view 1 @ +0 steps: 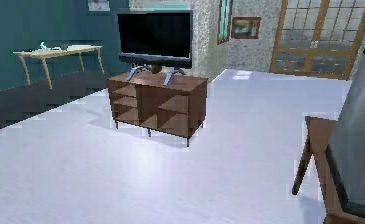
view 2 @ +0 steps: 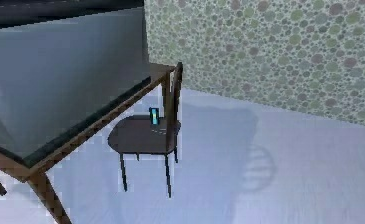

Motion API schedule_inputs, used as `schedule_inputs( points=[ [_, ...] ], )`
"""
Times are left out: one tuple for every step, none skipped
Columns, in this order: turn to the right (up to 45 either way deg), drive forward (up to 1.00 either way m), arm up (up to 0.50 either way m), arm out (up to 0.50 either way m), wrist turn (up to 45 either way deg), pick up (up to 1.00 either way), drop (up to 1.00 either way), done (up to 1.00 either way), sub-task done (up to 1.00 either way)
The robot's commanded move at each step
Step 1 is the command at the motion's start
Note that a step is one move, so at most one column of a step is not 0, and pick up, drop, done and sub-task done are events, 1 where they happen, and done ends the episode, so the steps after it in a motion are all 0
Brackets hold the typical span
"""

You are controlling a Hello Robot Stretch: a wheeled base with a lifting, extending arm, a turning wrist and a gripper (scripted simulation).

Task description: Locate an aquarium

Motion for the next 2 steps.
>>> schedule_inputs(
  points=[
    [45.0, 0.00, 0.00, 0.00, 0.0, 0.00, 0.00, 0.00, 0.00],
    [18.0, 0.00, 0.00, 0.00, 0.0, 0.00, 0.00, 0.00, 0.00]
  ],
)
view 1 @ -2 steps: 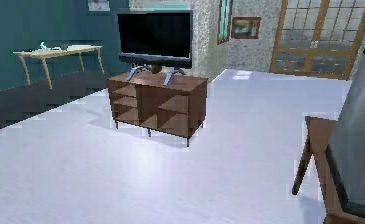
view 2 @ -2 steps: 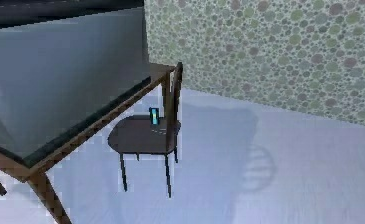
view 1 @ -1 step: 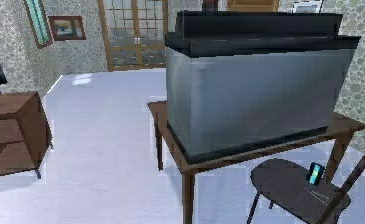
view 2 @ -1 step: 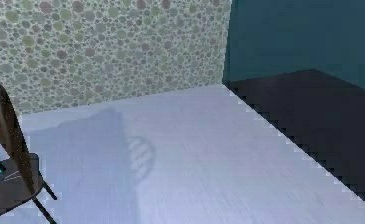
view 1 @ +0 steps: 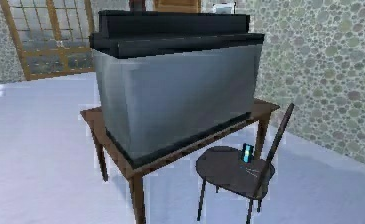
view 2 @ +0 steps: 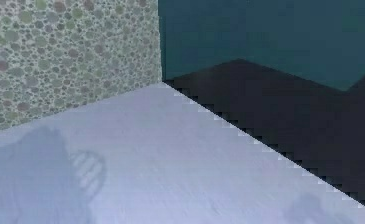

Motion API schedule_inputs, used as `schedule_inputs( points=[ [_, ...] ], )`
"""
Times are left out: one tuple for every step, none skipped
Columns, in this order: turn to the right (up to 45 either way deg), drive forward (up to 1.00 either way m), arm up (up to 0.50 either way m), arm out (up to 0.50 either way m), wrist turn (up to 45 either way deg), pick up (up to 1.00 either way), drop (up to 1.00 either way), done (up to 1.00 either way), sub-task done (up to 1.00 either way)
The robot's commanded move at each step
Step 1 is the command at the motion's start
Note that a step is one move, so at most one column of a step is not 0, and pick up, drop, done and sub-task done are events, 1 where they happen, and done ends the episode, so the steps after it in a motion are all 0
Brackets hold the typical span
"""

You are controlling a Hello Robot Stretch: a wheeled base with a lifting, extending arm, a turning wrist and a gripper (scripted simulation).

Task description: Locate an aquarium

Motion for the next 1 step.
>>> schedule_inputs(
  points=[
    [0.0, 0.00, 0.00, 0.00, 0.0, 0.00, 0.00, 1.00, 0.00]
  ],
)
